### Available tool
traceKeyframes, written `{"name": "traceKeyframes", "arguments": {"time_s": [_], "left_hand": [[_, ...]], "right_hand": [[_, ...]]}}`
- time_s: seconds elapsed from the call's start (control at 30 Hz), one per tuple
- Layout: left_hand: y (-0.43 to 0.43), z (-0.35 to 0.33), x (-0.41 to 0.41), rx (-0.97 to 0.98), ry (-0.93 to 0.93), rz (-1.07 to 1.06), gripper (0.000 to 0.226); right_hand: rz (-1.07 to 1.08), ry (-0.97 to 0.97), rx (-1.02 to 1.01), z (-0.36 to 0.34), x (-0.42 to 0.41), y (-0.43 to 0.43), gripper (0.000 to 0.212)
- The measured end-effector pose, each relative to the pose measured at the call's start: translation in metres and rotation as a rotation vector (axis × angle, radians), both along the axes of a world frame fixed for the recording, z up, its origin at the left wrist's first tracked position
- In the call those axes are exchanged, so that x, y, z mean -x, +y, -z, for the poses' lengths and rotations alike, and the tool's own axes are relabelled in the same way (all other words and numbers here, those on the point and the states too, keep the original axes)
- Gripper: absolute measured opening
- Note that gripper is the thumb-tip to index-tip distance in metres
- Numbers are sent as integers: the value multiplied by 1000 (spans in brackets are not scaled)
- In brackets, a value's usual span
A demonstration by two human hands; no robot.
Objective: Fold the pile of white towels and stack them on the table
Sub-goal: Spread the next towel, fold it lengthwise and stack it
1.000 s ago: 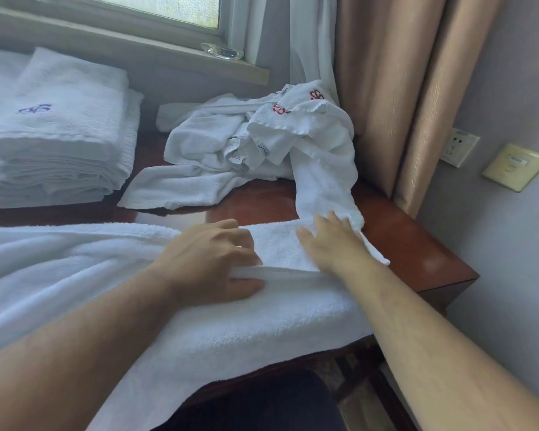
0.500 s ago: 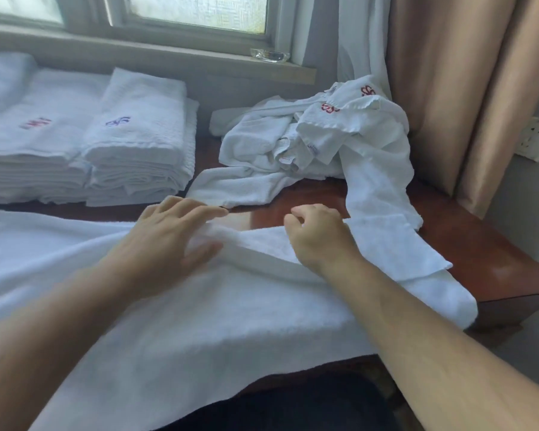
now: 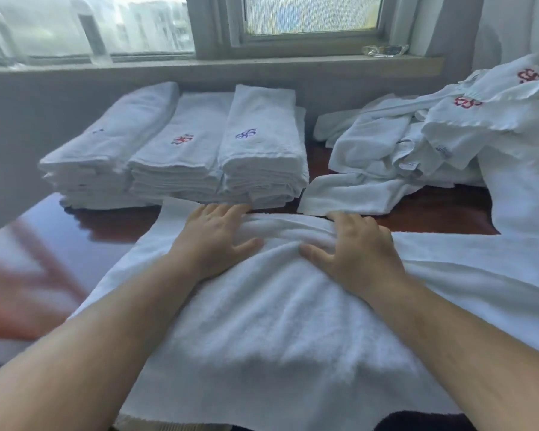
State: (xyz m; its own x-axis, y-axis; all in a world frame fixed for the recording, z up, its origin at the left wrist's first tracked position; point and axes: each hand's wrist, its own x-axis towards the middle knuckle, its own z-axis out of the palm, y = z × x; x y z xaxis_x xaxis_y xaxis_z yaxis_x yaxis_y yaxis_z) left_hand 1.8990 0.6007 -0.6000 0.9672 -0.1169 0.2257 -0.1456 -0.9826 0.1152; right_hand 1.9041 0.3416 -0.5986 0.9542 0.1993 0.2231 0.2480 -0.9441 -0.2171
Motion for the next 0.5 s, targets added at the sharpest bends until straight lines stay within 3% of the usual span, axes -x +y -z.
{"name": "traceKeyframes", "arguments": {"time_s": [0.1, 0.17, 0.23, 0.33, 0.5], "left_hand": [[8, -10, -13, -16, 67, 14, 67], [22, -19, -16, 5, 136, 27, 64], [33, -26, -15, -8, 183, 34, 69], [37, -36, -14, -65, 163, -5, 61], [47, -63, 7, -212, -193, 39, 52]], "right_hand": [[-82, -209, 17, -9, 10, 6, 64], [-324, -382, -54, -13, 25, 20, 39], [-553, -255, -103, -13, 44, 45, 33], [-538, 121, -67, 0, 63, 77, 55], [-513, 139, 45, 7, 56, 77, 65]]}}
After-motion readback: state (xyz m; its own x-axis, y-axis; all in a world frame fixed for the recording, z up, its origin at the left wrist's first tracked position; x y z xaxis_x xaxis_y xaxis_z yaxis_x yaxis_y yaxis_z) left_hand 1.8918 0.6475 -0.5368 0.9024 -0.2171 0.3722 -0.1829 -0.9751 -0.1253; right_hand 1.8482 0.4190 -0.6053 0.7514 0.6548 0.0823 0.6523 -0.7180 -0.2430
